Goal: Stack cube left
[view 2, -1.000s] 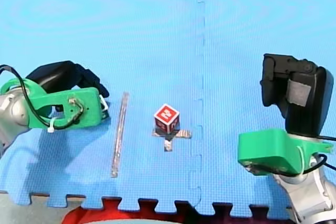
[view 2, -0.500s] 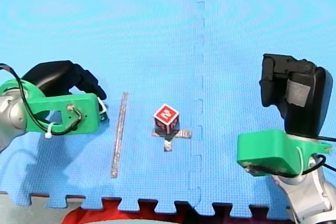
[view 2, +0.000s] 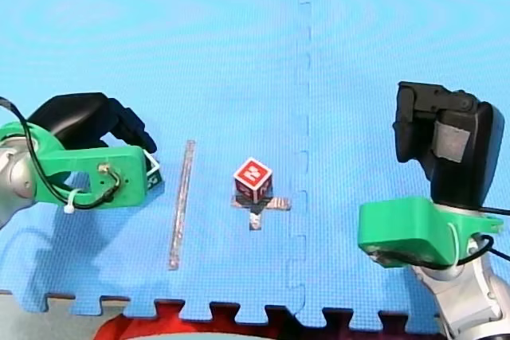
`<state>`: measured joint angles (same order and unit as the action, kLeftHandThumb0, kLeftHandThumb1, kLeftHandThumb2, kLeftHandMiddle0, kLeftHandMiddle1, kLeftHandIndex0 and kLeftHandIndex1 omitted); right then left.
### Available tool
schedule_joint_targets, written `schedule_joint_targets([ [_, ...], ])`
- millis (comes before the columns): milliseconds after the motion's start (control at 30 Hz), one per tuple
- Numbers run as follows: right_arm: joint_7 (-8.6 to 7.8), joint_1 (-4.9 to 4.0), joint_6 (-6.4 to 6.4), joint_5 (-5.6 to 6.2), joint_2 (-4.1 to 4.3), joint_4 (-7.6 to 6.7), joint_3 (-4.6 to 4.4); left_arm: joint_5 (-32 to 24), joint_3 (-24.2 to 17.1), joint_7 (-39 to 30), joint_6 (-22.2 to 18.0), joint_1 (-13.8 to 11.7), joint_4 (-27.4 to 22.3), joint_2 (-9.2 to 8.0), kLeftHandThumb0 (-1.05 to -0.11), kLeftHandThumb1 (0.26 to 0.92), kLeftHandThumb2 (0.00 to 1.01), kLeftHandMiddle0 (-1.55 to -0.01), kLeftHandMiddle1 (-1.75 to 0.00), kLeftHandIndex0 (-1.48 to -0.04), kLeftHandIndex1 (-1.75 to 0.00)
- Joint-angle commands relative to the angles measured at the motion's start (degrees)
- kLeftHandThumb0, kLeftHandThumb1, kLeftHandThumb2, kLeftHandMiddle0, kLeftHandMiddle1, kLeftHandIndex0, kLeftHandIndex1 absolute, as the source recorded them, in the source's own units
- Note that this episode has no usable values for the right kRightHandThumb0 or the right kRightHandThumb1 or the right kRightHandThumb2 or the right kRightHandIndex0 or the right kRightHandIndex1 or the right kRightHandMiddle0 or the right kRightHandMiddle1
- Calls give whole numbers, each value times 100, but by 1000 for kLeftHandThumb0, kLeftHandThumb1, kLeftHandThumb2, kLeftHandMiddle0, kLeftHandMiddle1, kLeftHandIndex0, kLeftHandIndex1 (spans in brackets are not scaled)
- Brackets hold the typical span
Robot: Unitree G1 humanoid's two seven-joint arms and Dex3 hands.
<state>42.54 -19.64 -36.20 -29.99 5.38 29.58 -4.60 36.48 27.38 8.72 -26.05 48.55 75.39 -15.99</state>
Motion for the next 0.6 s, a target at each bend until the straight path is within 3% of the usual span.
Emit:
schedule_joint_targets([
  [0, 29, -11, 19, -6, 6, 1, 8, 5, 4, -5, 11, -41, 29, -17, -470, 851, 4, -948, -1746, -1260, -17],
  [233, 40, -36, -4, 0, 7, 72, 10, -37, -33, 22, -122, -13, -3, 25, -471, 853, 3, -952, -1746, -1258, -11],
  [467, 69, -72, -60, 11, -14, 201, -11, -295, -282, 370, -1210, -9, -316, -73, -475, 849, 1, -957, -1746, -1254, -7],
  [567, 81, -87, -86, 25, -22, 275, -20, -360, -362, 469, -1438, 3, -382, -61, -477, 842, 0, -959, -1746, -1256, -7],
])
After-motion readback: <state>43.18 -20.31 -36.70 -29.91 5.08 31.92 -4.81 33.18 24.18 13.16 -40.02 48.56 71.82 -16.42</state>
